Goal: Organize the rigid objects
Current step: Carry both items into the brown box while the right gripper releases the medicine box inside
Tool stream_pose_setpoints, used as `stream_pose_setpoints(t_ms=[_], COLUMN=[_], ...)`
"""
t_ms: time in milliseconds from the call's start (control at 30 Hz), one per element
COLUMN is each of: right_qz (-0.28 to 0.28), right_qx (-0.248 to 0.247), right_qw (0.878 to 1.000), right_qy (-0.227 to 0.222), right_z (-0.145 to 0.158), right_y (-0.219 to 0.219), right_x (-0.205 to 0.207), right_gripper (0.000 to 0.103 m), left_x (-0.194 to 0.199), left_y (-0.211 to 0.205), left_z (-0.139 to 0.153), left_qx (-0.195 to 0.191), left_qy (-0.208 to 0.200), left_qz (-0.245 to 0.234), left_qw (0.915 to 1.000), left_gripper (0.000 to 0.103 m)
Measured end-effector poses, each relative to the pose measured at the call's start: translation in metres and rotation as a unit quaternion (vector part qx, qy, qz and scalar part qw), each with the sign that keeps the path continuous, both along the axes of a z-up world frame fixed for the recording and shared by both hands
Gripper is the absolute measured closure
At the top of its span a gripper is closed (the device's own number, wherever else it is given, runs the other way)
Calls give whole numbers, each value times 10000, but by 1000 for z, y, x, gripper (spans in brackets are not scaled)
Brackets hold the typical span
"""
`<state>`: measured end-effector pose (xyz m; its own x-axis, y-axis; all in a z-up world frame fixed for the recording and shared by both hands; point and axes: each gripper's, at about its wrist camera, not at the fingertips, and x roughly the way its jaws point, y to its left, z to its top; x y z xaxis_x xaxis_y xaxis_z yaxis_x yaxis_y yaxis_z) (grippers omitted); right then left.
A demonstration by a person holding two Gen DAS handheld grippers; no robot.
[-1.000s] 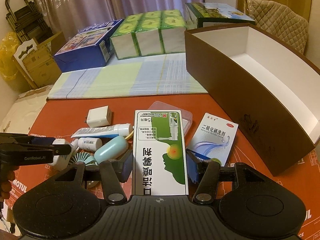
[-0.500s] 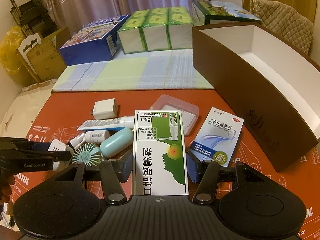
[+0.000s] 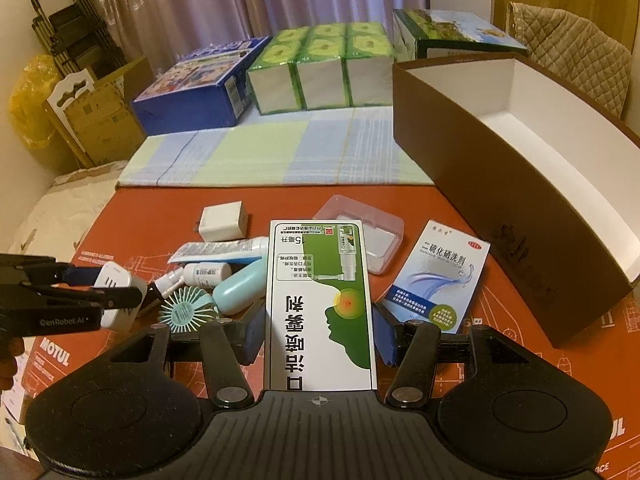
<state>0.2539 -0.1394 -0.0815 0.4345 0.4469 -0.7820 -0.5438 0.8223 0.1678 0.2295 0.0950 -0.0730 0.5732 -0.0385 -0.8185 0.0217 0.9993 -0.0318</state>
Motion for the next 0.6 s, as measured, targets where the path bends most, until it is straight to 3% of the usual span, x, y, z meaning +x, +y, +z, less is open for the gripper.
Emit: stream_pose_setpoints(t_ms=[267,600], right_qz=[37,-165], right_qx=[82,173], right_qw=[9998,9979], right_qy=[-193,-595], right_z=[24,67], right_y=[-26,-102], right_x=[17,69], right_gripper=[51,51], left_x=[24,77], left_y=[-56,-160], left_z=[34,74], left_qx=[-145,-435], left_qy=[-324,-869], left_qz=[-343,-908], left_qw=[9988,9911], left_gripper=[58,58])
